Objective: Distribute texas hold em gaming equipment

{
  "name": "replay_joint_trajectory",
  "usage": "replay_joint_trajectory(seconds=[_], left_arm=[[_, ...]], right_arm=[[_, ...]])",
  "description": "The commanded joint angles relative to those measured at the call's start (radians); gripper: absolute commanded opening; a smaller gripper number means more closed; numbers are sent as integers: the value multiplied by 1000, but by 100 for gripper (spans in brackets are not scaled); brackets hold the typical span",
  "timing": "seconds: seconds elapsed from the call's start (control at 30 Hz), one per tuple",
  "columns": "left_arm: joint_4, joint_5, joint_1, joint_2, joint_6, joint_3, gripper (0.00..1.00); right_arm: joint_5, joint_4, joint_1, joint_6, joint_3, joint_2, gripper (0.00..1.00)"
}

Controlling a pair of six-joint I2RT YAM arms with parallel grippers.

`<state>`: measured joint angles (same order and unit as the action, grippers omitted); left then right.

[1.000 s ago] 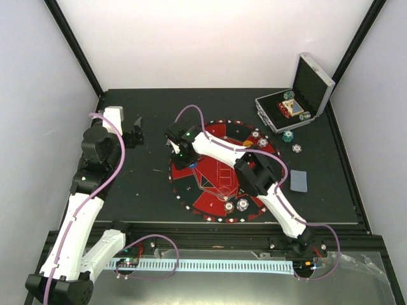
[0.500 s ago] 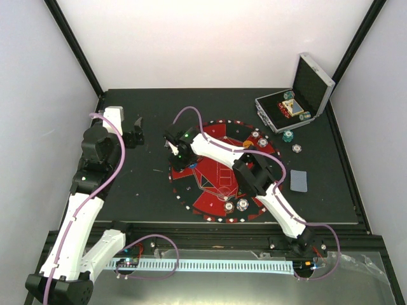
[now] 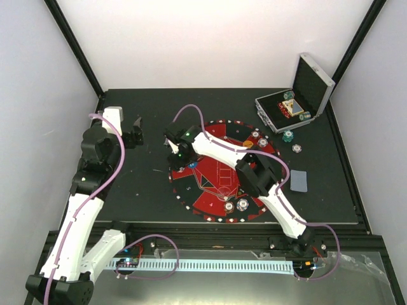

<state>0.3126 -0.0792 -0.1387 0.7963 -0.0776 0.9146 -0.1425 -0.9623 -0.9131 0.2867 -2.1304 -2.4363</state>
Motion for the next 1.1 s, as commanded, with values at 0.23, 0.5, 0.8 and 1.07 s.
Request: replay_joint_trajectory(seconds=[0.23,0.5,0.8,1.07], left_arm=[[-26,-21,6,-29,4,-7,99],[-26,-11,8,-30,0,-8,99],[-26,-2,8,-16,-2,-6,99],[-21,-2,9,1,-1,-5,99]], right_arm=[[192,95,68,31,345,456,64],[308,164,484,32,788,743,68],[343,230,863,-14,775,666,71],[333,203,910,-74,610,499,74]])
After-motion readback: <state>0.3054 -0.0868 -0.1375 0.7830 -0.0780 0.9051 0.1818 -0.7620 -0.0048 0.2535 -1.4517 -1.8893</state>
